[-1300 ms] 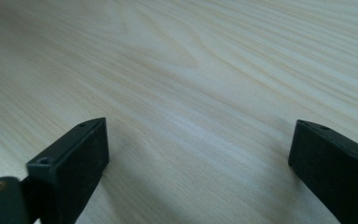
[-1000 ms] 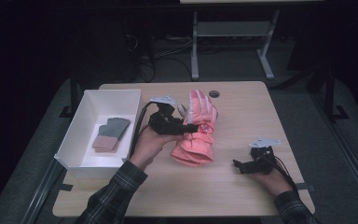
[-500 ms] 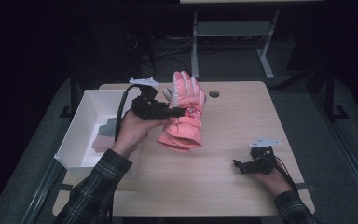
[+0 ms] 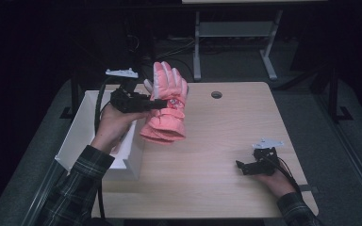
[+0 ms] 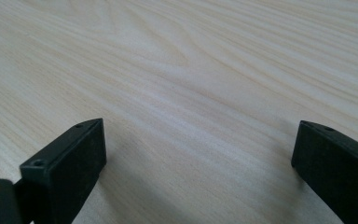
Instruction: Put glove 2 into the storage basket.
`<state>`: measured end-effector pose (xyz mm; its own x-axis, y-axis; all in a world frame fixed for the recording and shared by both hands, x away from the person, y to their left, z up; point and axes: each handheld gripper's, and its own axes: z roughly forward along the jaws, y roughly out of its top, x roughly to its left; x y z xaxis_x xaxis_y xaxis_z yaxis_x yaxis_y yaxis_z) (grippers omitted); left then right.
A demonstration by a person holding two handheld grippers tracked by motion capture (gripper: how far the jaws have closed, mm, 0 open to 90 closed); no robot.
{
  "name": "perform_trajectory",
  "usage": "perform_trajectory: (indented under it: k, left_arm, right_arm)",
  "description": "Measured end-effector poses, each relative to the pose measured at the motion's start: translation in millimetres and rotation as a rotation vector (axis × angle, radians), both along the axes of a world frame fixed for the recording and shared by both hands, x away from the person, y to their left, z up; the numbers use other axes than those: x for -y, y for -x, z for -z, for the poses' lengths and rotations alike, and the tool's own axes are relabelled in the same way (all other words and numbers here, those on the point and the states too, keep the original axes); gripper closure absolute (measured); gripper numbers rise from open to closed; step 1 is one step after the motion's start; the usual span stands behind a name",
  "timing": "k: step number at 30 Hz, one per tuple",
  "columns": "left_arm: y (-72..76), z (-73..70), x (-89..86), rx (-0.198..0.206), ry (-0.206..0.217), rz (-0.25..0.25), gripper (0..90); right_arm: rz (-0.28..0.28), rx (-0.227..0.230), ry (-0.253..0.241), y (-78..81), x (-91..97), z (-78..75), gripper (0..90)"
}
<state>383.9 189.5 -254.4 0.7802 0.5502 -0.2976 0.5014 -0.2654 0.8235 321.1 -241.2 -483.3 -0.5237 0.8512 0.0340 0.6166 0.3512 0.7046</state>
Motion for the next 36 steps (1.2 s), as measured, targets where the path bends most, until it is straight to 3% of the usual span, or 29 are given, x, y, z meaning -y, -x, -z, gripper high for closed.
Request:
perform_trajectory:
  k: [12, 19, 26, 36]
  left_arm:
    - [-0.1, -8.2, -52.2, 0.017, -0.001, -0.084, 60.3]
    - [1.8, -8.1, -86.8, 0.008, -0.005, -0.148, 60.3]
    - [2.1, -1.7, -114.7, -0.01, -0.016, -0.195, 60.3]
    - [0.9, 13.1, -140.0, -0.033, -0.052, -0.241, 60.2]
  right_arm:
    - [0.011, 0.001, 0.003, -0.6, 0.8, 0.0, 2.6]
    - [0.014, 0.001, 0.003, -0.8, 1.0, 0.0, 2.6]
    - [0.016, 0.001, 0.004, -0.9, 1.1, 0.0, 2.6]
    - [0.021, -0.001, 0.003, -0.9, 1.1, 0.0, 2.6]
